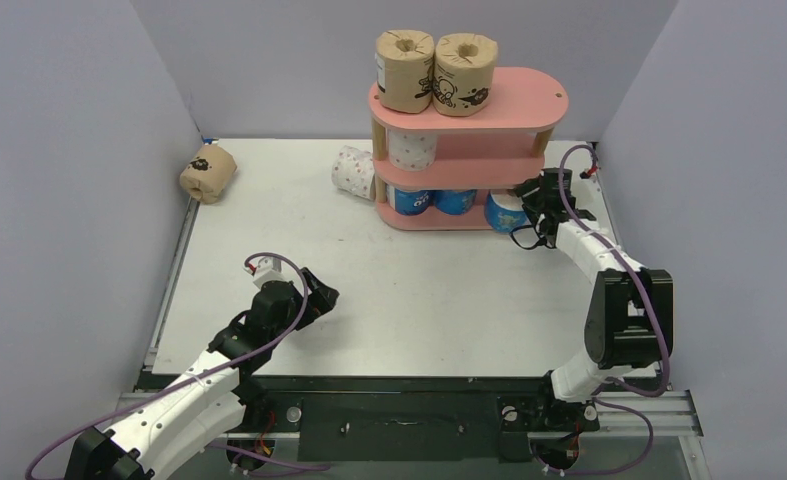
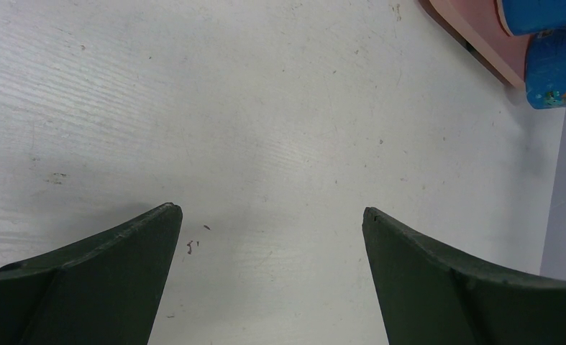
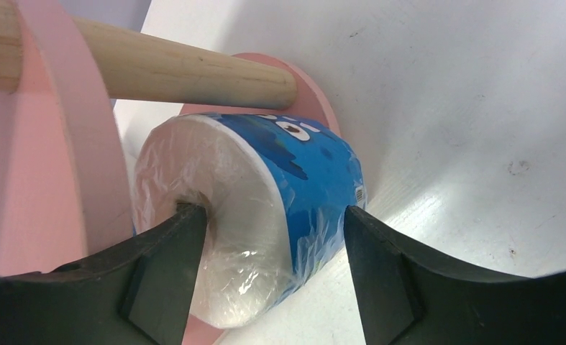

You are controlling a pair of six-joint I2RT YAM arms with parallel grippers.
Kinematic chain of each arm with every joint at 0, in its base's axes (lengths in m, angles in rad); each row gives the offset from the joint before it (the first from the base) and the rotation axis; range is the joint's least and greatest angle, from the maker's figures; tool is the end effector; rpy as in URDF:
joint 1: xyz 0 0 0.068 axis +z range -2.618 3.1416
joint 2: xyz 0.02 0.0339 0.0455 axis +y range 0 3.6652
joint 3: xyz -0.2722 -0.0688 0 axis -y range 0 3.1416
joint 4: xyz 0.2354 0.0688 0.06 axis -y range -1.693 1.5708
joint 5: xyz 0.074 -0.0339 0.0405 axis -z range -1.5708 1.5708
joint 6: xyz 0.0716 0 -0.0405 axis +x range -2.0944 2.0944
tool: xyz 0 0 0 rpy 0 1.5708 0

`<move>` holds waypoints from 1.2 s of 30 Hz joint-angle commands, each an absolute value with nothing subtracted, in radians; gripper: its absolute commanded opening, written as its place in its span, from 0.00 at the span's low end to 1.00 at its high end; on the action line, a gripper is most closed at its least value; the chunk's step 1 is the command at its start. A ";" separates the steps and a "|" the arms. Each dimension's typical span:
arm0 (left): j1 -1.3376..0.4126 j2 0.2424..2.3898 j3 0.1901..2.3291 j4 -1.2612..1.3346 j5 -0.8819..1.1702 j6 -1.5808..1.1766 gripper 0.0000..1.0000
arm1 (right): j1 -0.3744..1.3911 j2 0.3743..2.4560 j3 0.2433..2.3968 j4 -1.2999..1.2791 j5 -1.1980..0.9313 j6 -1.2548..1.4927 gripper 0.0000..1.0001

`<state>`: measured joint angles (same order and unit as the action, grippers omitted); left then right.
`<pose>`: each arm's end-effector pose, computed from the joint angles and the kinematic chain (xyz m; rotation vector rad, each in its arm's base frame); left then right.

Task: Place and organize the paper towels onto the shelf
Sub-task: Place the paper towel on the shelf.

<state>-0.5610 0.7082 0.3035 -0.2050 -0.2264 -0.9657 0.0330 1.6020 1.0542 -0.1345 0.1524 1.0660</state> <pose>0.1535 -0.0774 0.1707 -0.5770 2.1558 -0.6199 0.3732 0.0014 0.2229 1.1960 1.9384 0.4176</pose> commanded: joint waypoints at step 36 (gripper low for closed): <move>-0.552 0.708 0.291 -0.134 -0.194 -0.988 0.99 | -0.125 1.518 0.766 0.270 -0.041 1.117 0.00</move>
